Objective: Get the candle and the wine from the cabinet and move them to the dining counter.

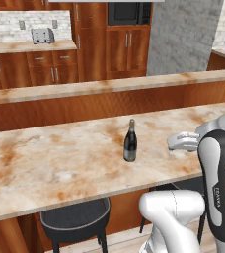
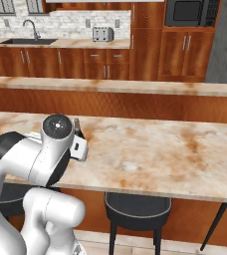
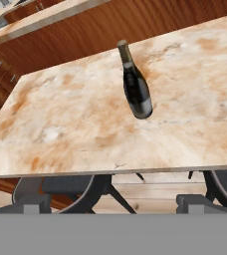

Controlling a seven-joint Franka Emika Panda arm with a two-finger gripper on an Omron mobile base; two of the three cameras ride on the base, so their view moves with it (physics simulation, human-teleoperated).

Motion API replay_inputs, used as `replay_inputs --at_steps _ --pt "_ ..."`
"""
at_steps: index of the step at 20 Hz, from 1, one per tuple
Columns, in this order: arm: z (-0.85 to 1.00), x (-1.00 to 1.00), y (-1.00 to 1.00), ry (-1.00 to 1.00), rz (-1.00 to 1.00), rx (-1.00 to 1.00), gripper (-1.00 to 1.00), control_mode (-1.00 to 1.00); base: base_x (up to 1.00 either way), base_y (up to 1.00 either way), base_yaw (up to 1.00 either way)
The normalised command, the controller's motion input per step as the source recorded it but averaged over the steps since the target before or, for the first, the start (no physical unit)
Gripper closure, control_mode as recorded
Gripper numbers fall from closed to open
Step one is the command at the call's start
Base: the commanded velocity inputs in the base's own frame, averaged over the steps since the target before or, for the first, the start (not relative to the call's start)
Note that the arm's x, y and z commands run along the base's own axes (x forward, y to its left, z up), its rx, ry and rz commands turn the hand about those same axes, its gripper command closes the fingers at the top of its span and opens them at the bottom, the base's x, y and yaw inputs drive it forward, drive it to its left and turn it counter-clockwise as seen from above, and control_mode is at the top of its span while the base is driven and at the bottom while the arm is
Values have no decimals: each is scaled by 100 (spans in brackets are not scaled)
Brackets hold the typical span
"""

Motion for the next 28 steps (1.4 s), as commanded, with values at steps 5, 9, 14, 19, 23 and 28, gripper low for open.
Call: replay_inputs --at_steps 5,9,14,19,23,28 --pt "0 0 0 0 0 0 -100 100 0 0 0" --pt "0 0 0 0 0 0 -100 100 -20 7 1" --pt "0 0 0 0 0 0 -100 100 -64 28 2" --pt "0 0 0 0 0 0 -100 100 -64 35 1" --pt "0 0 0 0 0 0 -100 100 -32 54 0" --pt "0 0 0 0 0 0 -100 100 -8 81 3"
